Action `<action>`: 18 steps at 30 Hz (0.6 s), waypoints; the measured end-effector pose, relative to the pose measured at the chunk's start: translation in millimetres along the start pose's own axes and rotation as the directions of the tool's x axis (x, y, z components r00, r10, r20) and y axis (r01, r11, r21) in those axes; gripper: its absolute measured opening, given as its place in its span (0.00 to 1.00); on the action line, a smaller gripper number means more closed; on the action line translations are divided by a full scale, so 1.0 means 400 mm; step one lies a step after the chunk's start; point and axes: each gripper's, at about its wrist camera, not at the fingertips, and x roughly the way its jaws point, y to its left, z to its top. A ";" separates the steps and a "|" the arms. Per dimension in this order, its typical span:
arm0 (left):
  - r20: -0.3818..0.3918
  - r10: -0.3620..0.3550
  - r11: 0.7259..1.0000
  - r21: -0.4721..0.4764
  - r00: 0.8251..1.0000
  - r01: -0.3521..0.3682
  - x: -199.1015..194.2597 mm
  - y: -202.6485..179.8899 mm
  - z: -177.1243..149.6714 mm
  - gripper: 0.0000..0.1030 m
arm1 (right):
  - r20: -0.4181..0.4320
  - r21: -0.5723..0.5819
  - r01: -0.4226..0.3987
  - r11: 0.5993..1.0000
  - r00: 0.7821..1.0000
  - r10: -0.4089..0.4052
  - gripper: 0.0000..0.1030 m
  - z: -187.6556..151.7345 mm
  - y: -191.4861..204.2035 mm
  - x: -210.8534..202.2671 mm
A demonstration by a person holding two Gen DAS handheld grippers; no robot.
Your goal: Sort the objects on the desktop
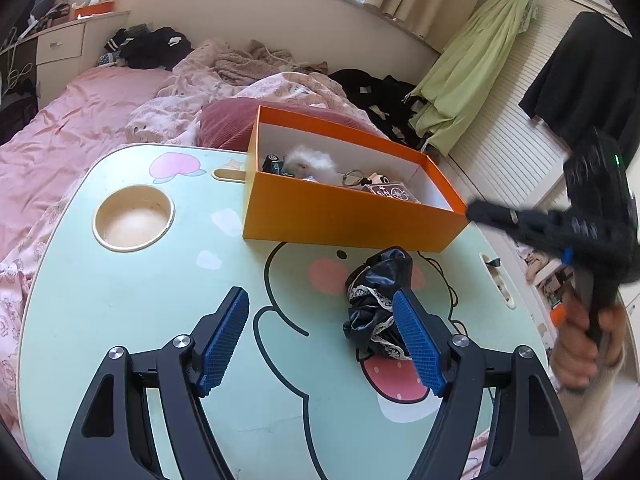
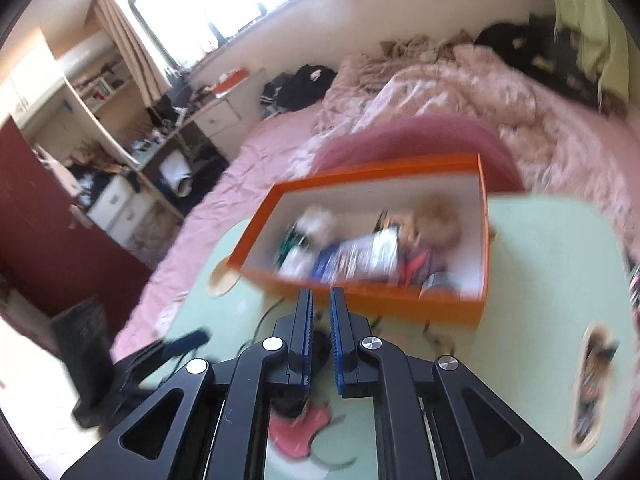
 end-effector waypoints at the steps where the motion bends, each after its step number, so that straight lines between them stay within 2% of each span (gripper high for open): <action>1: 0.002 0.002 1.000 0.003 1.000 -0.002 -0.001 -0.004 -0.001 0.72 | -0.006 0.015 -0.011 1.000 1.000 0.011 0.09 -0.016 -0.011 -0.002; 6: 0.006 0.000 1.000 0.002 1.000 0.000 0.003 -0.013 0.006 0.72 | -0.033 0.053 -0.018 0.998 0.999 0.020 0.11 -0.068 -0.038 0.013; 8: 0.012 -0.002 1.000 0.003 1.000 0.002 0.000 -0.014 0.011 0.72 | -0.044 0.052 0.003 0.999 0.999 -0.001 0.12 -0.071 -0.044 0.025; 10: 0.016 0.000 1.000 -0.002 1.000 0.000 0.004 -0.016 0.012 0.72 | -0.038 0.049 0.009 0.999 0.999 -0.007 0.19 -0.057 -0.032 0.029; 11: 0.013 -0.001 1.000 -0.004 1.000 0.001 0.006 -0.014 0.012 0.72 | -0.025 0.041 0.003 0.999 1.000 -0.002 0.28 -0.042 -0.017 0.027; 13: 0.002 0.000 1.000 -0.010 1.000 0.000 0.015 -0.014 0.009 0.72 | 0.013 -0.008 0.015 1.000 1.000 -0.015 0.56 0.017 0.033 0.027; 14: -0.004 0.002 1.000 -0.009 1.000 -0.002 0.020 -0.016 0.006 0.72 | 0.028 -0.045 0.032 0.998 0.999 -0.031 0.80 0.047 0.058 0.035; 15: -0.006 0.003 1.000 -0.004 1.000 -0.003 0.022 -0.016 0.004 0.72 | 0.035 -0.086 0.054 0.995 0.998 -0.051 0.86 0.082 0.083 0.053; 18: -0.003 0.010 1.000 0.014 1.000 -0.010 0.021 -0.021 -0.003 0.72 | -0.045 -0.168 0.166 0.972 0.983 -0.176 0.86 0.174 0.132 0.172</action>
